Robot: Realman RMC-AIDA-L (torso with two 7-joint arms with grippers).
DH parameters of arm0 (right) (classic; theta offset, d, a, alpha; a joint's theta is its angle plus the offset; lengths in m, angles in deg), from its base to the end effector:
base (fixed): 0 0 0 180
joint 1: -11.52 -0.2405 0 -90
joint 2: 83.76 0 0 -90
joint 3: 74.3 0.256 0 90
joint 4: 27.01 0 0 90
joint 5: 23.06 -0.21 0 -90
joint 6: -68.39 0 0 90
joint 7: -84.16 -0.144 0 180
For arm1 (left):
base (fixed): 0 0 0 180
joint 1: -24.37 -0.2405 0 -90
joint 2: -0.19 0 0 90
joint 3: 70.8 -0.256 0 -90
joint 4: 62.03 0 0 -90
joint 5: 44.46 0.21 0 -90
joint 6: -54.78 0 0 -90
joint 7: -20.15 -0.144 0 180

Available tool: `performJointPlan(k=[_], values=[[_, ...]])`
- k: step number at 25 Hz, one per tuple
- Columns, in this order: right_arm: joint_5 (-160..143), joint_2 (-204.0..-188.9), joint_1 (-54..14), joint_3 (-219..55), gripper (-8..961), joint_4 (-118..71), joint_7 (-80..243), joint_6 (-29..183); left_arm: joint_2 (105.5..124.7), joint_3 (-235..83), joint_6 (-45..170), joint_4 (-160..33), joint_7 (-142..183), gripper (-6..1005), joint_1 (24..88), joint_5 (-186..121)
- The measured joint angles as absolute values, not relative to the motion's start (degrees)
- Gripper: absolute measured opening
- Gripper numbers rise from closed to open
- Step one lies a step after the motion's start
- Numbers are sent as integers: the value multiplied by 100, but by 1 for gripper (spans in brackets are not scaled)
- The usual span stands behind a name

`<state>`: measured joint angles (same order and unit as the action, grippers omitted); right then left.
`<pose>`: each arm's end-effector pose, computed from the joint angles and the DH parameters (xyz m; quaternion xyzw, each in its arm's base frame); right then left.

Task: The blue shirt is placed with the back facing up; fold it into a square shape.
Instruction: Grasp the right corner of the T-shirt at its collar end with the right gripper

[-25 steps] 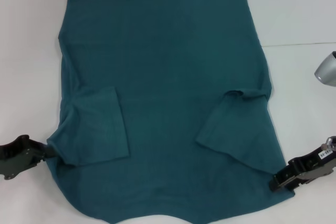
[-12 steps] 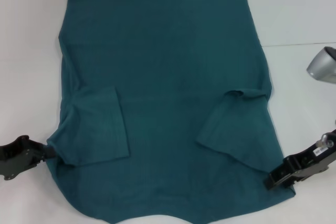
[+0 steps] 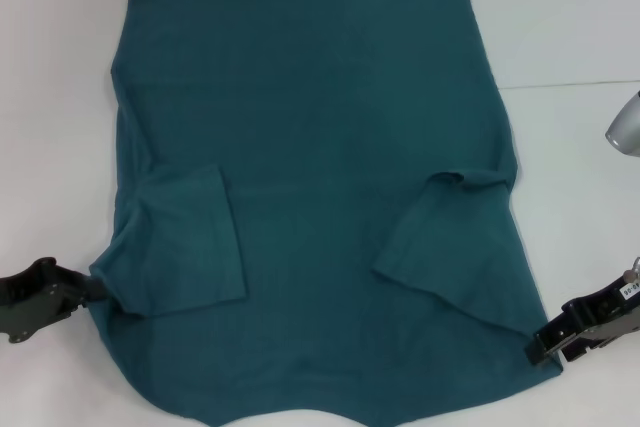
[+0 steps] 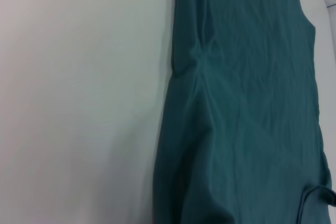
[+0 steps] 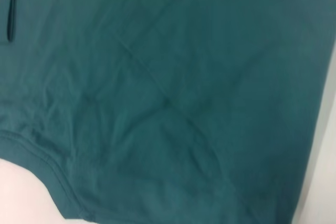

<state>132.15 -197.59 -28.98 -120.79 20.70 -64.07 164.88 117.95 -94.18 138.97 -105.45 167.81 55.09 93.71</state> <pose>0.2809 0.3475 0.0410 -0.7710 0.6169 -0.1280 0.0923 -0.3273 0.3320 0.0400 -0.6278 -0.7406 -0.1983 0.1341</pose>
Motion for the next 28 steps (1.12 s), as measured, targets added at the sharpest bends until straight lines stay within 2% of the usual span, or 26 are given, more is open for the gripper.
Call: performJointPlan(k=[21, 28], values=[[13398, -19813, -2900, -12216, 606, 2007, -6446, 16343, 11798, -9418, 13875, -10514, 16781, 3, 5496, 9360], [13412, -19880, -2965, -12253, 605, 1918, -6425, 16285, 11793, -9418, 13854, -10492, 16781, 4, 5492, 9361]])
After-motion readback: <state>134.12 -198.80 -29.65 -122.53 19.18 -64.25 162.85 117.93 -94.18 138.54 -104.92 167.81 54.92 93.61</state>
